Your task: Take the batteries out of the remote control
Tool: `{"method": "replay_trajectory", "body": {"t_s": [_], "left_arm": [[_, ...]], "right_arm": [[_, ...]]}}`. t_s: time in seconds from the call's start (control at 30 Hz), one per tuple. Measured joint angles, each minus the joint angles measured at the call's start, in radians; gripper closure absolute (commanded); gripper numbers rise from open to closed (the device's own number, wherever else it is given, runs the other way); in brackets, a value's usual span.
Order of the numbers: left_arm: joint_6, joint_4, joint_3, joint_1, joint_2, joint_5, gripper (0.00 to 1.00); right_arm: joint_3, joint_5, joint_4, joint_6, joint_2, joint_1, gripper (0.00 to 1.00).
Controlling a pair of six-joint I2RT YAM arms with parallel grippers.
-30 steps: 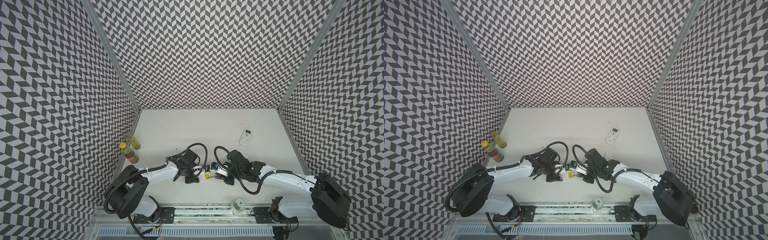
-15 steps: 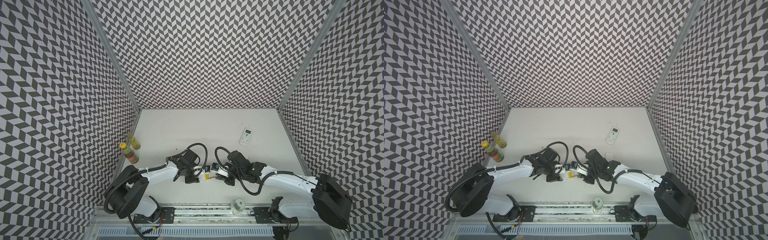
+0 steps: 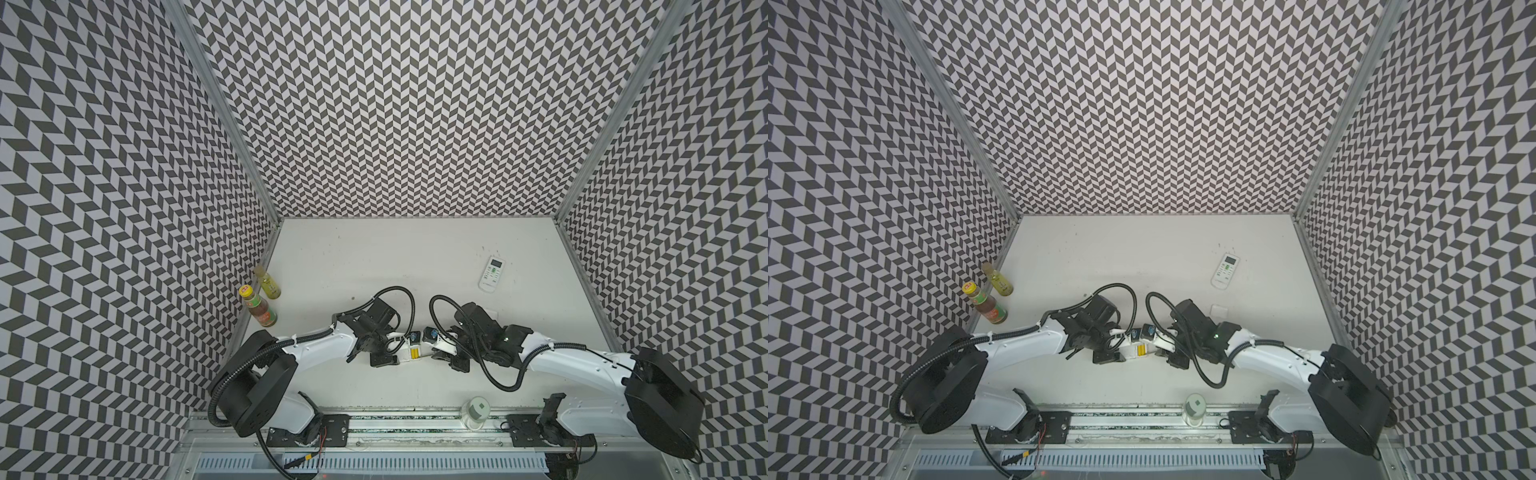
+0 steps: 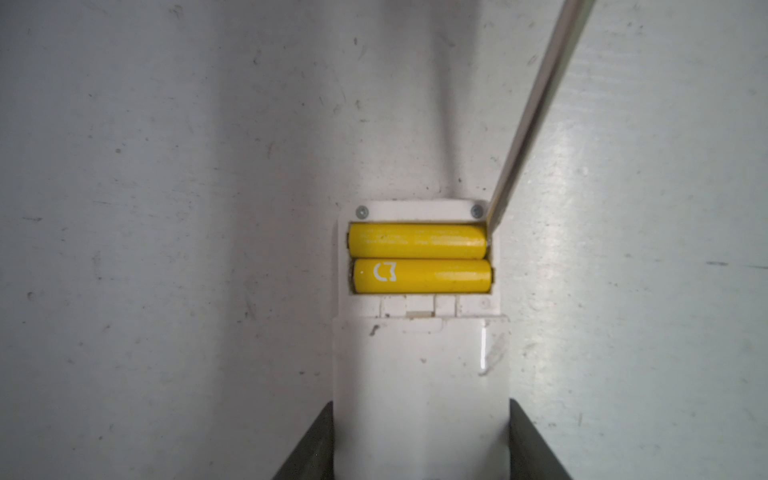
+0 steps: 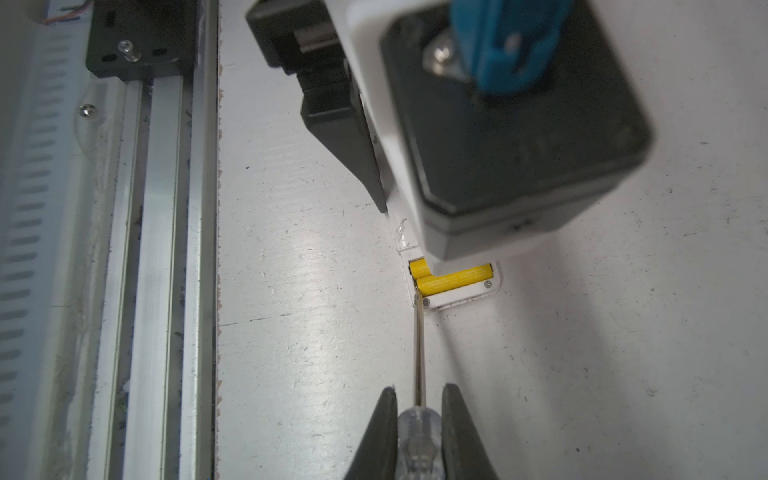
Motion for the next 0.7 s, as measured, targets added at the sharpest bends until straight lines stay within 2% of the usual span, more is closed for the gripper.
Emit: {"method": "replay_trajectory", "body": {"t_s": [0.33, 0.7], "left_arm": [[0.002, -0.006, 0.006, 0.0, 0.005, 0.0, 0.58], [0.0, -0.012, 0.007, 0.0, 0.005, -0.001, 0.58]], "right_arm": [[0.009, 0.028, -0.004, -0.037, 0.009, 0.018, 1.0], [-0.005, 0.195, 0.015, -0.053, -0.019, 0.112, 1.0]]}}
